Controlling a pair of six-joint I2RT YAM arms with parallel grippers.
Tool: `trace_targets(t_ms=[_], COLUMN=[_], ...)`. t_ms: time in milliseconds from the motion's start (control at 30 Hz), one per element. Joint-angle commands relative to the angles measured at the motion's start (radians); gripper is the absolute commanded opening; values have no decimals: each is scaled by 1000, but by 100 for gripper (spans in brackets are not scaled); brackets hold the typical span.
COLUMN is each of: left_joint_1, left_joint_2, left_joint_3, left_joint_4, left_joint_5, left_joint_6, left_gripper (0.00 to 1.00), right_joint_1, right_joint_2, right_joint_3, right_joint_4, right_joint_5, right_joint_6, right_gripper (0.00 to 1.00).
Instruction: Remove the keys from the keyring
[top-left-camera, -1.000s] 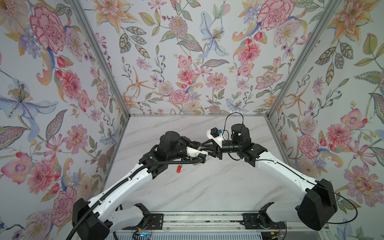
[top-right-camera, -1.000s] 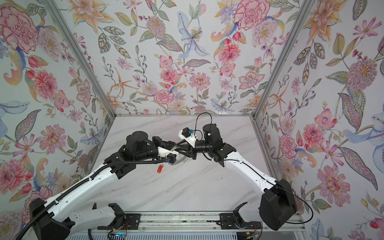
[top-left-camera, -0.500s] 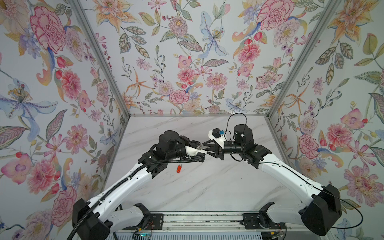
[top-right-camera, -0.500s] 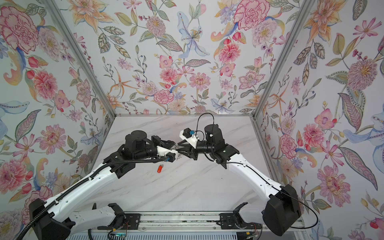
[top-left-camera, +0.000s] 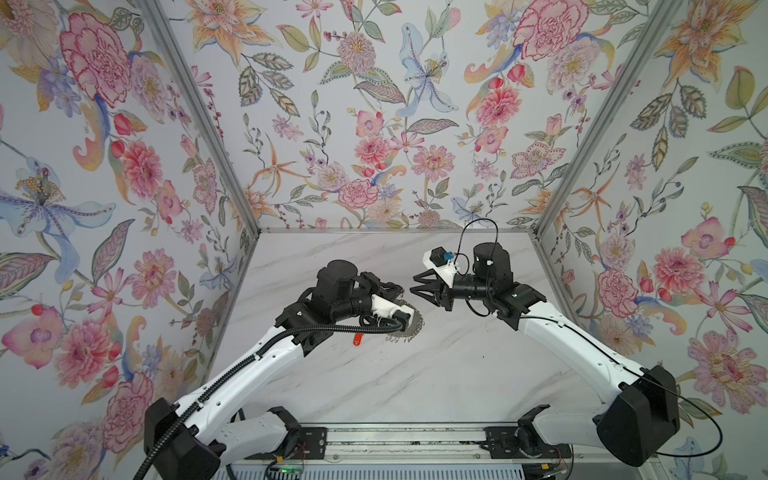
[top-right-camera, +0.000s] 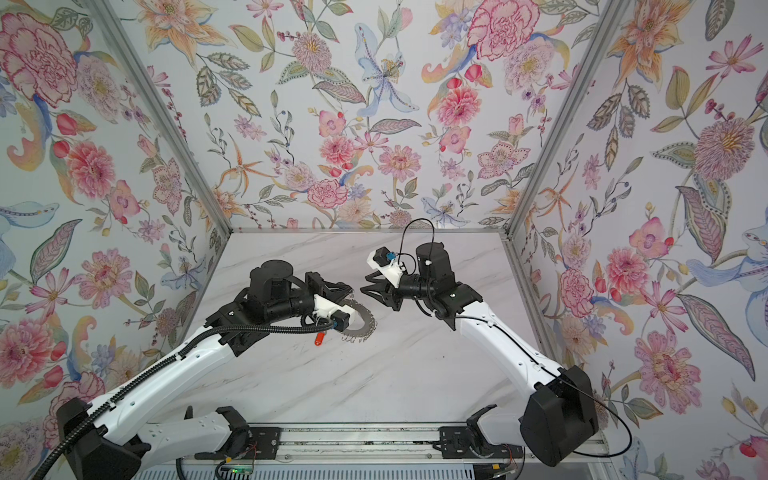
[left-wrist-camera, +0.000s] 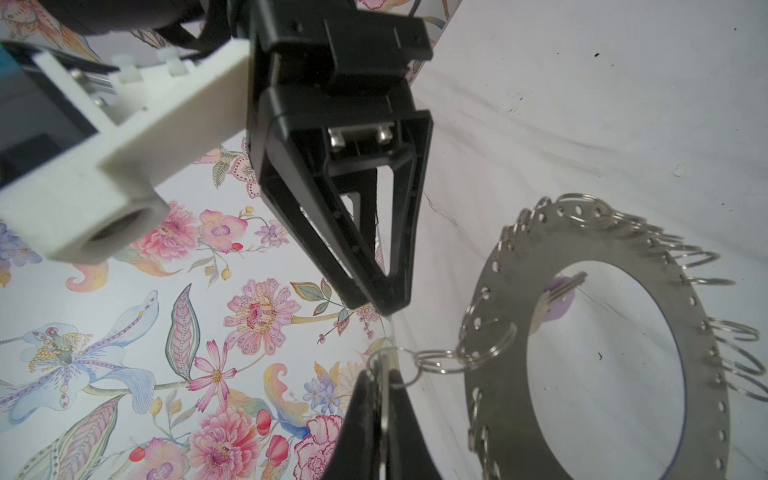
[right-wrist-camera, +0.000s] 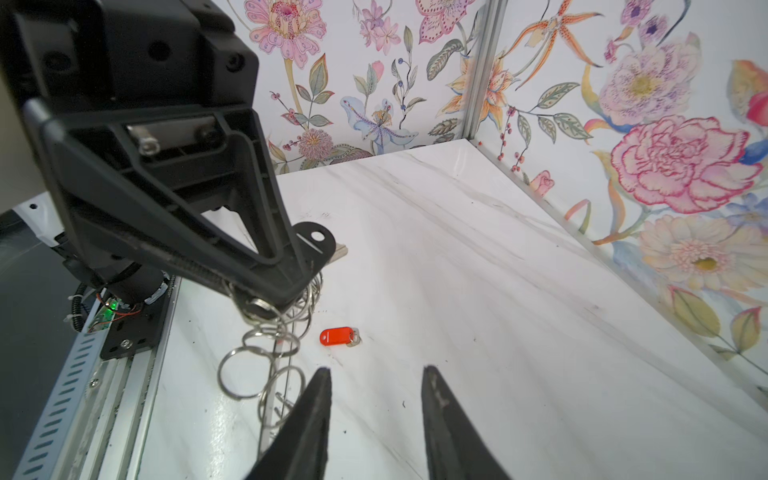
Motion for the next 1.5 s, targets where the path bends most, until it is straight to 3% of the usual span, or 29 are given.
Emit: trace_targets(t_ms=[0,533,767,1333,1467], left_joint_1=[10,9,8,15,16], left_joint_2=[-1,39,47,46,44], left_joint_3=[53,107,112,108,106], left_joint_4=[17,-6,-12,-16,-16], left_joint_5=[15,31,32,31,31], left_joint_6=[36,49,48,43,43], left_gripper=[0,0,0,0,0], right_joint_1=[8,32,36,29,27], right_joint_2=[23,59,58,25,25], right_joint_3=[44,72,70,47,47], right_joint_4=[-52,-52,-48,-9,-11], right_joint_5=[-98,-222,-231,-277,-282], right_joint_6=[-32,-39,-40,-13,-9], right_gripper=[36,31,20,23,17])
